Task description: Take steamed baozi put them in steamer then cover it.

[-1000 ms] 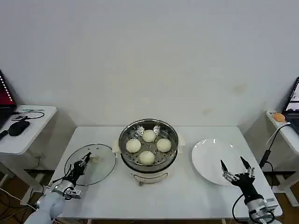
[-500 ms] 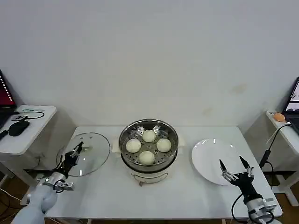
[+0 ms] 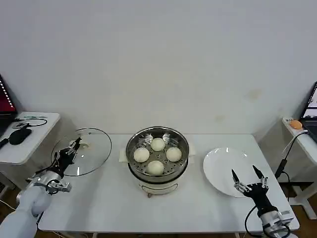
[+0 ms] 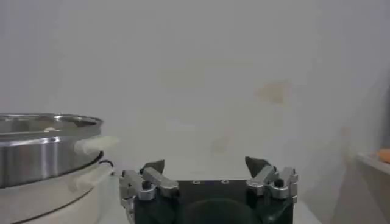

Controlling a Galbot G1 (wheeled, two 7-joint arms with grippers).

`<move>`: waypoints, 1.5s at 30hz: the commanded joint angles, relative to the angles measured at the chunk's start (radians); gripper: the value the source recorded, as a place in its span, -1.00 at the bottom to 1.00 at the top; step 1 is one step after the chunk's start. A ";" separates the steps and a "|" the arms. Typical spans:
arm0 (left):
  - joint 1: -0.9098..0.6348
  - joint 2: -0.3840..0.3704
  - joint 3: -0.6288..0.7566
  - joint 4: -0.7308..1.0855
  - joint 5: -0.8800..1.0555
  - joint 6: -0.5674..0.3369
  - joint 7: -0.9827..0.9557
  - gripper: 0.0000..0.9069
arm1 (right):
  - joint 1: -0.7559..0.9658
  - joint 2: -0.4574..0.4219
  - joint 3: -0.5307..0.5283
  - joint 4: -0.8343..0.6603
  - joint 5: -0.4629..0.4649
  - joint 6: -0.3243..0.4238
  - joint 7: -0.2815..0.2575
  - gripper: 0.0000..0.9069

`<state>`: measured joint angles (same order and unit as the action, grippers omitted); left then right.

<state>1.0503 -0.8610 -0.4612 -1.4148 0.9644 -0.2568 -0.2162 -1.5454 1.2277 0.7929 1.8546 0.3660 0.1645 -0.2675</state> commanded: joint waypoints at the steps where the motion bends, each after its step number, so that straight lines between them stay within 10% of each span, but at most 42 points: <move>1: 0.015 0.056 -0.003 -0.148 -0.036 0.069 0.103 -1.00 | -0.004 0.000 0.002 -0.001 -0.002 0.004 -0.002 1.00; 45: -0.132 0.088 0.372 -0.484 -0.137 0.435 0.261 -1.00 | -0.014 0.002 0.023 0.005 0.003 0.023 -0.019 1.00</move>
<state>0.9524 -0.7599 -0.1962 -1.8578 0.8225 0.1090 0.0257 -1.5585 1.2271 0.8142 1.8639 0.3693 0.1842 -0.2833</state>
